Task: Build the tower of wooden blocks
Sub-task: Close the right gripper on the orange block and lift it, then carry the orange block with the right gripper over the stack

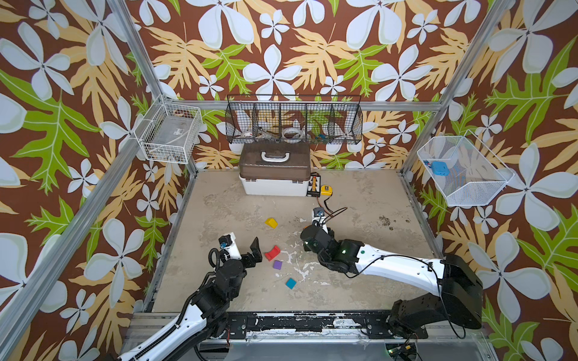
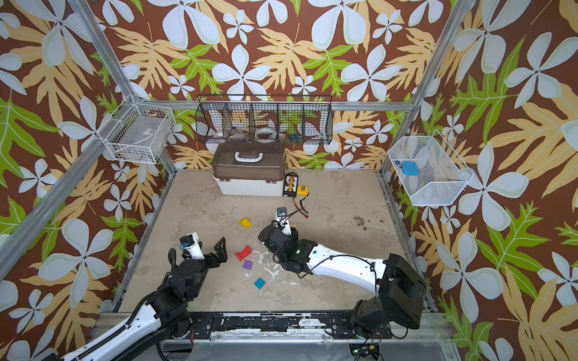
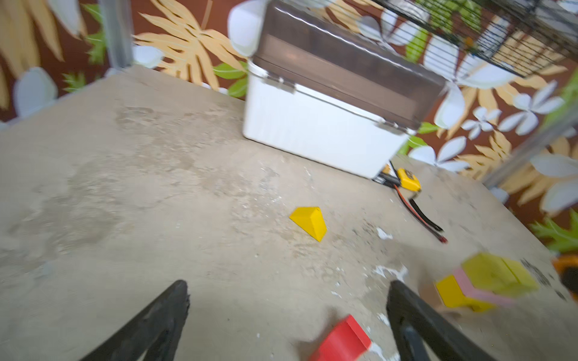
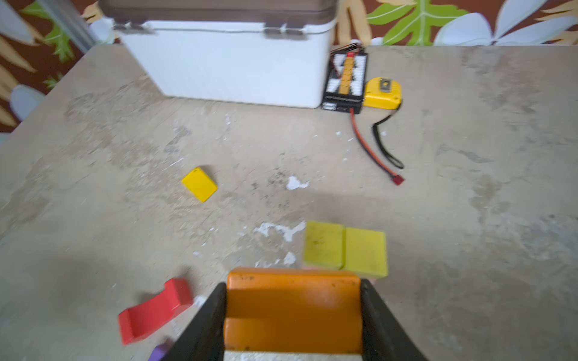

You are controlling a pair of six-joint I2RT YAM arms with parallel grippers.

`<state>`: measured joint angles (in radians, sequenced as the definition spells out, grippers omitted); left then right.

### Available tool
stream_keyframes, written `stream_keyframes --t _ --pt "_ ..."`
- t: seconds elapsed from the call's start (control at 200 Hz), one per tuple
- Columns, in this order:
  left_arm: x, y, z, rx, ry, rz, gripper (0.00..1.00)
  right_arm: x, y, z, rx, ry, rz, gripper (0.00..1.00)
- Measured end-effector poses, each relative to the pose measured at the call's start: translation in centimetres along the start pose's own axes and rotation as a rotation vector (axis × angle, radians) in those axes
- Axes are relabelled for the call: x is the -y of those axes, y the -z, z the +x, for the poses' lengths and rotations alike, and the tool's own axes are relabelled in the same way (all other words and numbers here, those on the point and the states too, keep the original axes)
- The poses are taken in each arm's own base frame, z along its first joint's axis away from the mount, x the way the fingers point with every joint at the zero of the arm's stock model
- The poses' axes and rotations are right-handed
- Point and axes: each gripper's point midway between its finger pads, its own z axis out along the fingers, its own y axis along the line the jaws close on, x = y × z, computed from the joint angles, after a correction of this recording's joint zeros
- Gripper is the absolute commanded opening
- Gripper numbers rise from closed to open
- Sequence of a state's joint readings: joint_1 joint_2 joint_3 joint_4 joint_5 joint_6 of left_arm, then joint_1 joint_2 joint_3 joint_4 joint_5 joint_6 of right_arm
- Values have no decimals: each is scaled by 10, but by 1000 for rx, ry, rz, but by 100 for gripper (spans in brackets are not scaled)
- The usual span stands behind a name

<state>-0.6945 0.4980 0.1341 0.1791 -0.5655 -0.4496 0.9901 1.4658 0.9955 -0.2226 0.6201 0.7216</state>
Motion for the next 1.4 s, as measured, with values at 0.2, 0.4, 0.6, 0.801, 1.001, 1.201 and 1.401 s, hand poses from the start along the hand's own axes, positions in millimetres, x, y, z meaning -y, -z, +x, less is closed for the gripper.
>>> stream_keyframes --t 0.2,0.4,0.6,0.801,1.001,1.201,1.401 --pt "31 0 4 -29 -51 164 100 42 -14 -4 -47 -26 102 31" --pt "39 1 3 -26 -58 212 100 41 -23 -3 -86 -15 115 32" --pt "39 3 1 -15 -51 220 100 31 -31 -7 -112 11 111 32" --pt "40 3 0 -11 -48 224 100 28 -35 0 -143 26 103 32" --pt "40 3 1 -12 -48 224 100 26 -40 3 -157 38 109 34" --pt "40 3 1 -13 -49 223 100 27 -44 8 -168 45 116 34" --pt "40 3 1 -13 -49 223 100 30 -45 10 -172 45 120 35"
